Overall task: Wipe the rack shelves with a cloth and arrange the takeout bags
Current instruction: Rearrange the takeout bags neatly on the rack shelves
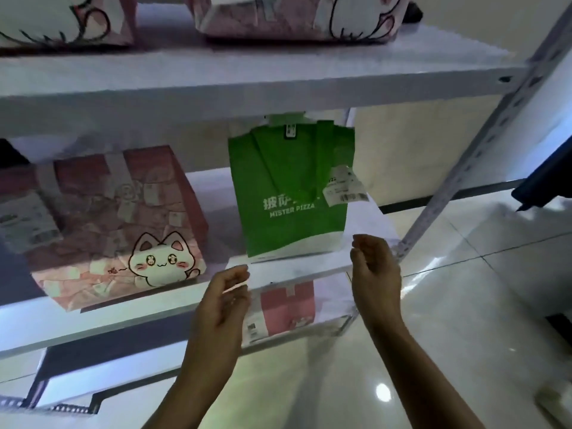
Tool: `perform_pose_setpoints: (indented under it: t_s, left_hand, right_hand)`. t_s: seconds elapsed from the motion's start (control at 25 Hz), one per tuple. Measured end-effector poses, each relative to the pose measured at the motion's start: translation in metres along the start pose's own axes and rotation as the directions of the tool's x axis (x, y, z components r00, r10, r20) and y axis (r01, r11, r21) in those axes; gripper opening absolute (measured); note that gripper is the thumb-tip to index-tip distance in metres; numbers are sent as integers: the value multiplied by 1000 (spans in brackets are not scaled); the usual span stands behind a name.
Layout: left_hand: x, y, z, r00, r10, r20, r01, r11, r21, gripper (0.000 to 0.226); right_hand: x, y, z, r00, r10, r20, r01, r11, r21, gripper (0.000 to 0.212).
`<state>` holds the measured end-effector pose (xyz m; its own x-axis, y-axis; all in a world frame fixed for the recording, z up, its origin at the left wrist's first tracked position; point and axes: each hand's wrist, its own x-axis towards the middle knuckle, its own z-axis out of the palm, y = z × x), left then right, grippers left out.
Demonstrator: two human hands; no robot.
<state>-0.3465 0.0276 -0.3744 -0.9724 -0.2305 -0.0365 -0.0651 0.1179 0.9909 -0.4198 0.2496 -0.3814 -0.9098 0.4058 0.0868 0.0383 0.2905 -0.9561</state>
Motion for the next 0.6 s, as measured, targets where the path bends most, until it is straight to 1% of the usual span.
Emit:
perform_pose_setpoints:
  t_s: [0.08,0.2,0.28,0.4,0.56,0.6]
  left_hand:
    - [21,-22,14,996,85,-31,-86,996,-25,44]
    - [56,-49,30,963,233,-133,-234,972,13,53]
    - [75,-62,35,944,280,-174,-279,960,30,56]
    - [98,-84,40,925,342,-167,-342,939,29,53]
    - [112,-97,44,911,394,-125,-409,901,-141,40]
    - [112,-99,45,907,409,-104,-420,895,-147,37]
  right_hand:
    - [11,23,13,1000,-27,-3,27,999,33,30]
    - [26,48,26,996,-94,6,93,989,115,39]
    - [33,62,34,990,-140,31,136,984,119,44]
    - [43,82,44,976,-211,58,204,972,117,51]
    - [47,98,54,956,-279,96,264,954,143,53]
    - [47,98,56,955,-281,95,265,952,153,53]
